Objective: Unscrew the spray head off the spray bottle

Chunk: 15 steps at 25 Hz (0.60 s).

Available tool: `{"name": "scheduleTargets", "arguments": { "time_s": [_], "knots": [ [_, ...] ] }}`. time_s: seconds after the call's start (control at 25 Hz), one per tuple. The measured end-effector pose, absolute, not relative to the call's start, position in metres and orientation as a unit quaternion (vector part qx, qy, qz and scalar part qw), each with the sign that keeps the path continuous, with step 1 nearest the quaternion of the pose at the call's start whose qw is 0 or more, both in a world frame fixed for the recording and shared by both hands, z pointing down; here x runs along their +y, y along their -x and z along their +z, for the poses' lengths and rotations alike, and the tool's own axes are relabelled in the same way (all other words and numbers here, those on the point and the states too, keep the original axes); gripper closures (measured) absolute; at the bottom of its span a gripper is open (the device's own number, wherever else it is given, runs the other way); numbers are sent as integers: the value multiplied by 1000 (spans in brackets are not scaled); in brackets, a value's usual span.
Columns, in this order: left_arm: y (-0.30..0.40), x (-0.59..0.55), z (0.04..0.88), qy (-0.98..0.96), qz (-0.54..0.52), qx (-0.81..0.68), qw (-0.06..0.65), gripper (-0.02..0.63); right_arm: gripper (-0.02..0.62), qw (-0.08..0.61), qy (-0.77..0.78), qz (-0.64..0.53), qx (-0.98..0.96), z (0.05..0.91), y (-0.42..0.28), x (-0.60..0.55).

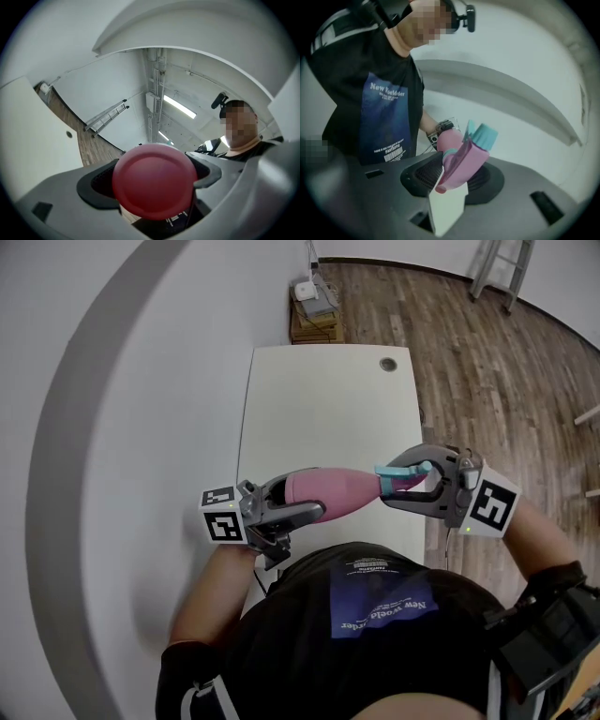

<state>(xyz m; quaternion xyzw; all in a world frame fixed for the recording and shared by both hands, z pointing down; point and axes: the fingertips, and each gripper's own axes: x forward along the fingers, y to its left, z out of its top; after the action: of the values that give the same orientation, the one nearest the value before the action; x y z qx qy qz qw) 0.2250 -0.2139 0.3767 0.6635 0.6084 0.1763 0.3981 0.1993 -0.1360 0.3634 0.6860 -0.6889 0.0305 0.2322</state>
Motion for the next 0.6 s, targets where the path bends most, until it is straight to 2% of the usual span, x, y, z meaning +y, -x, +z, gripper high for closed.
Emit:
{"name": "scheduleTargets", "arguments": {
  "time_s": [0.08, 0.28, 0.32, 0.48, 0.6],
  "knots": [
    [-225, -210, 372, -652, 185, 604, 418, 160, 470, 273, -676, 12, -685, 358, -199, -132],
    [-235, -225, 378, -649, 167, 604, 431, 160, 468, 265, -688, 15, -675, 362, -213, -146],
    [-236, -228, 380, -650, 164, 606, 429, 160, 458, 262, -690, 19, -674, 363, -214, -148],
    [-237, -233, 381, -657, 155, 605, 422, 160, 351, 246, -691, 42, -678, 360, -213, -147],
    [-243, -240, 381, -669, 139, 602, 412, 160, 333, 201, -706, 61, -676, 358, -215, -140]
  ]
}}
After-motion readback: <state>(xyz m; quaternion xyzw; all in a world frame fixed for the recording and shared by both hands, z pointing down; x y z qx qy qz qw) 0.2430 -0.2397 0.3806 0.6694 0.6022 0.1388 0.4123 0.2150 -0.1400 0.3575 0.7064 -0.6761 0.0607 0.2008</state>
